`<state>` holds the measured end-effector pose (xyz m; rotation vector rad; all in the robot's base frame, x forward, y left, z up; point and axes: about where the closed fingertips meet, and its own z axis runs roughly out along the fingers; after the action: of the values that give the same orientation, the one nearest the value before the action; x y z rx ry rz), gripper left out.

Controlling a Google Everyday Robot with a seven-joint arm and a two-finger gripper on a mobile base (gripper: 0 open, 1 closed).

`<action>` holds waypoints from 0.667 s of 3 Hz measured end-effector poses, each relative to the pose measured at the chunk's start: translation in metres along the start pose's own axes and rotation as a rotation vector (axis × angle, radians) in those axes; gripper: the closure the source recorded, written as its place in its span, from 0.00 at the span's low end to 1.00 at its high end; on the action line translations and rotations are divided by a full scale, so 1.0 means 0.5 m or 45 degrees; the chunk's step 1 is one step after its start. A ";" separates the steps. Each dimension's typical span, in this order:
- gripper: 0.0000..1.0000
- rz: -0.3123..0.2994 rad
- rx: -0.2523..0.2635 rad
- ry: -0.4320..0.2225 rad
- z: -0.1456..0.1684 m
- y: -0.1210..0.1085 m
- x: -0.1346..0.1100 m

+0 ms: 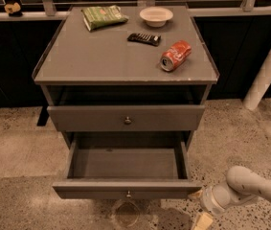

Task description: Close middle drawer

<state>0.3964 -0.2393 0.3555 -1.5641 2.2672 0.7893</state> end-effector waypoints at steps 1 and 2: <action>0.00 -0.045 0.142 -0.049 -0.040 -0.041 -0.049; 0.00 -0.099 0.252 -0.064 -0.098 -0.080 -0.113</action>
Offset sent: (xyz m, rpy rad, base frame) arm 0.1046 0.0039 0.1064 -0.0519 -0.3367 -0.0719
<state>0.4586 -0.2345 0.4130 -1.5137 2.1605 0.5582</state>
